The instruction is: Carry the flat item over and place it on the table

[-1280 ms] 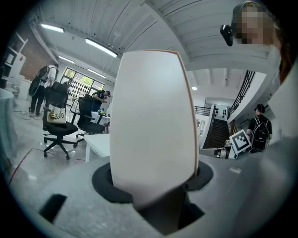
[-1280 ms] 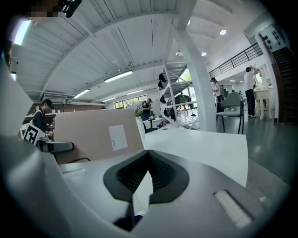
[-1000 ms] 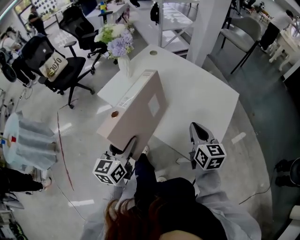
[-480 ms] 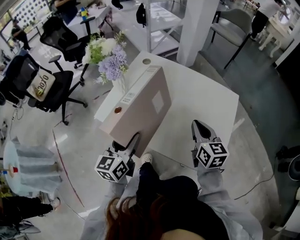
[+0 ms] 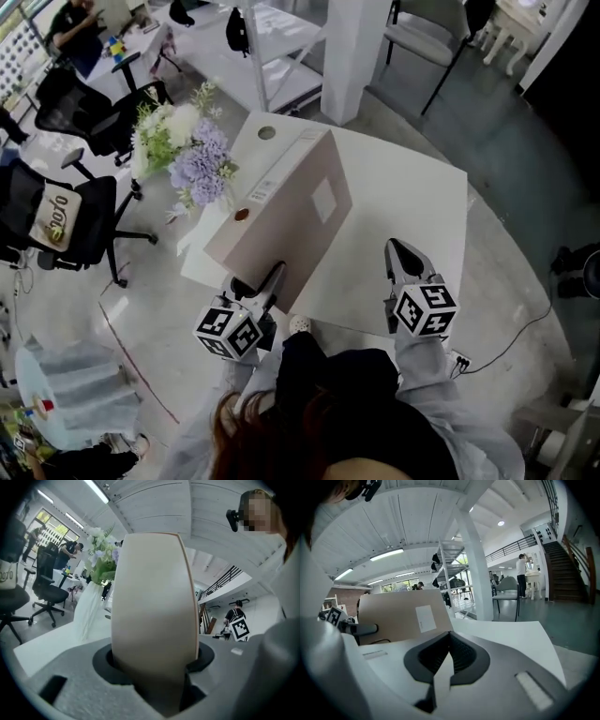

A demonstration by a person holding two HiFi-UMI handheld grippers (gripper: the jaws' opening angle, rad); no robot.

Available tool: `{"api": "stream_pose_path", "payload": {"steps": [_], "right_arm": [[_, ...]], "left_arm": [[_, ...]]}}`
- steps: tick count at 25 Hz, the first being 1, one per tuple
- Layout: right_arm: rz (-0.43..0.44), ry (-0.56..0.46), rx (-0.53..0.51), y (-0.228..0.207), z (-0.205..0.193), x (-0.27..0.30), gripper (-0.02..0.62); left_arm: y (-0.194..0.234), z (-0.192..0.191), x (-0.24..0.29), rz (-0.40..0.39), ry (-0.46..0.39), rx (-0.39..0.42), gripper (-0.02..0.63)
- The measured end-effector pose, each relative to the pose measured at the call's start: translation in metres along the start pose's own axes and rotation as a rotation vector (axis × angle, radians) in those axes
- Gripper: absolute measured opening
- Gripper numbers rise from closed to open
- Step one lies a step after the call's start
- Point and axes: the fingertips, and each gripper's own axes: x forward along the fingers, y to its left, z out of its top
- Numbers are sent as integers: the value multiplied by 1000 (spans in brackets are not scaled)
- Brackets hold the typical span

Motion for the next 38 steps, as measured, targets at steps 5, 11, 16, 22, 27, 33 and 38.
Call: {"api": "stream_pose_path", "payload": {"steps": [5, 11, 16, 22, 27, 33, 38], "right_arm": [[-91, -18, 31, -15, -3, -2, 9], [-166, 8, 68, -39, -9, -16, 9], [-176, 43, 76, -62, -11, -3, 9], [-158, 34, 140, -86, 3, 31, 9], [-130, 48, 170, -93, 5, 59, 9], [-124, 84, 210, -109, -5, 79, 9], [-120, 113, 235, -126, -16, 91, 9]], "left_arm": [[4, -2, 32, -98, 45, -11, 270], [-7, -16, 65, -182, 108, -57, 270], [-14, -19, 99, -226, 117, -147, 272], [-1, -20, 140, -220, 138, -310, 273], [18, -24, 175, -197, 148, -442, 273], [30, -33, 209, -211, 168, -613, 276], [42, -44, 231, -184, 169, -728, 276]]}}
